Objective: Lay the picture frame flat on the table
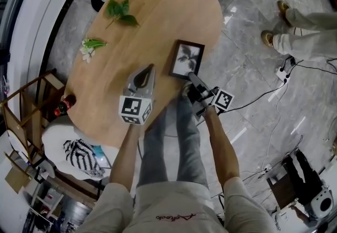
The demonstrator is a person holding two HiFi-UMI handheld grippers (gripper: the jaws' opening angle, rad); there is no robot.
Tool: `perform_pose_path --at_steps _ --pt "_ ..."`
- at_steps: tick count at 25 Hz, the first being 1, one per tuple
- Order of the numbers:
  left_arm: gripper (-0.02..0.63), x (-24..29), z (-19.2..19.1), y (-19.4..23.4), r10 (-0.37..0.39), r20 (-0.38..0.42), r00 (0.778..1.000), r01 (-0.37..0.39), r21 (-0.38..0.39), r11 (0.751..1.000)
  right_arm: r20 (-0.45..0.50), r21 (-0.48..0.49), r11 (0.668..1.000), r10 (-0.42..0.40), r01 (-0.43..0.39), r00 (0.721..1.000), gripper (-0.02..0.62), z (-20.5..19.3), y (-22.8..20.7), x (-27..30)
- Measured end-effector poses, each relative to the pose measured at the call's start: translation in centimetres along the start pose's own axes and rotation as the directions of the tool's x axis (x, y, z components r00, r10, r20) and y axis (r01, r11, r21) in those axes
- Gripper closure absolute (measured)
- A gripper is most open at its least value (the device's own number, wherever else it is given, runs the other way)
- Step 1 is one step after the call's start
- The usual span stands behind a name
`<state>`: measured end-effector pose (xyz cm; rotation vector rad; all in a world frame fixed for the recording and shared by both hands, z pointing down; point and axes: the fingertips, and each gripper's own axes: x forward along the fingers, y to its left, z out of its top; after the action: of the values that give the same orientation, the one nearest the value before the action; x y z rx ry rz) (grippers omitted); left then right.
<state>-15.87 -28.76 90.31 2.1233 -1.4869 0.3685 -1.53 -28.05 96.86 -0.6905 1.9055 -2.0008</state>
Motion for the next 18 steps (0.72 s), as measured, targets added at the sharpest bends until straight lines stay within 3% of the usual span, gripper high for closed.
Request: perform_pose_path --at_steps 7,12,18 --pt "0.606 -0.4 0.1 0.2 0.000 0.002 1.000 0.000 -0.006 1.000 -0.086 -0.013 1.000 -0.017 0.016 0.996 0.520 -1.8 -0.3 4.0" --pt "0.606 -1.0 0.0 1.2 0.012 0.008 1.000 -0.012 -0.016 1.000 -0.173 -0.026 0.990 -0.142 0.140 0.975 0.518 -3.9 -1.4 7.4" --pt "0.606 -1.8 0.2 2.3 0.024 0.013 1.000 -0.023 -0.029 0.999 -0.230 -0.077 0.980 -0.197 0.183 0.953 0.507 -5.1 -1.3 9.9"
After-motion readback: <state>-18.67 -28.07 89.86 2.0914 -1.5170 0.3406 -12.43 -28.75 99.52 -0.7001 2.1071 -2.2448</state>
